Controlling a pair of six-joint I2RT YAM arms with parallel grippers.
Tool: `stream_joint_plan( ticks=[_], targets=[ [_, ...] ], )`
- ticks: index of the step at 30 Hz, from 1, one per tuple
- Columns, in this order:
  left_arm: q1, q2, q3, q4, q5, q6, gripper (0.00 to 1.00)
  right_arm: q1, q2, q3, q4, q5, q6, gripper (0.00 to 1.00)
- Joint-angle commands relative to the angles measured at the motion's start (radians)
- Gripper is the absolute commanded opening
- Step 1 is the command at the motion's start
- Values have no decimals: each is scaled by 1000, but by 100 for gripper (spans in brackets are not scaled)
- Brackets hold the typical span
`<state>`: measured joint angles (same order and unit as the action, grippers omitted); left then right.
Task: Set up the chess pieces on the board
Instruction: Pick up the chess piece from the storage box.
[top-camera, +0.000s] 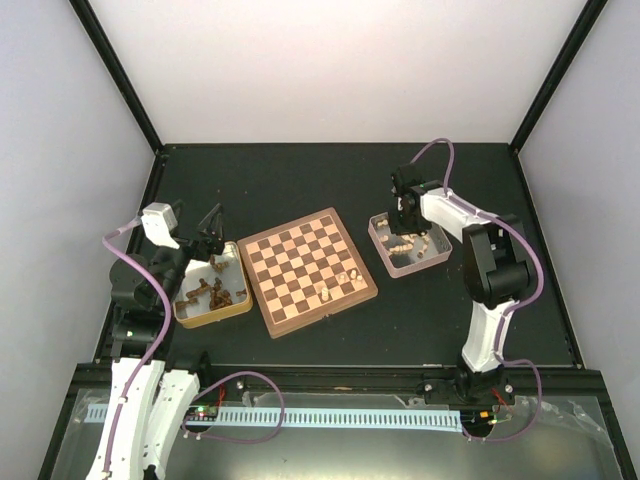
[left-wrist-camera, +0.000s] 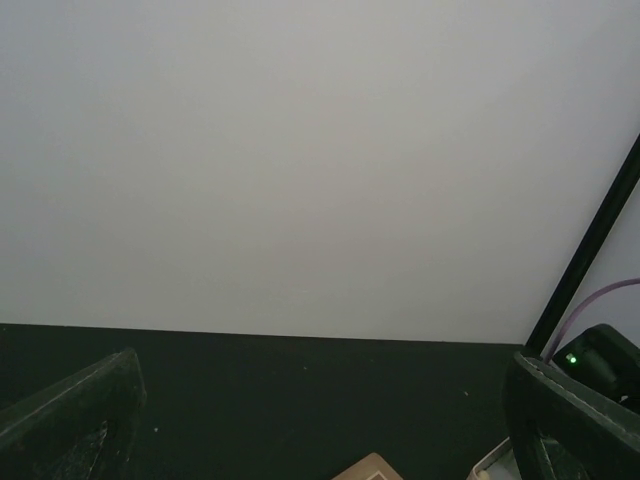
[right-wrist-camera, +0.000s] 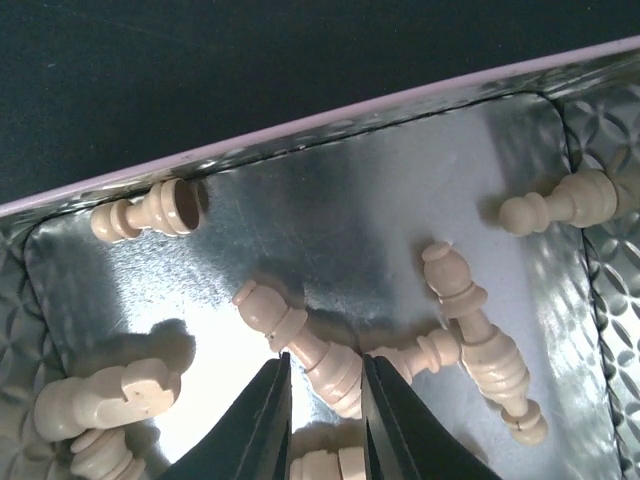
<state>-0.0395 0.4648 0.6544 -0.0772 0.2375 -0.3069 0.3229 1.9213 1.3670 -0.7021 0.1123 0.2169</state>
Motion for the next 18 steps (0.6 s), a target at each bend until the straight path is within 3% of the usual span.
stream_joint_plan(
  ticks=[1,18],
  targets=[
    [6,-2,26,4,15,9,99,-10,29,39,6,6,-32,20],
    [6,2,26,7,14,9,99,-19,100,40,-21,-8,-42,24]
  ],
)
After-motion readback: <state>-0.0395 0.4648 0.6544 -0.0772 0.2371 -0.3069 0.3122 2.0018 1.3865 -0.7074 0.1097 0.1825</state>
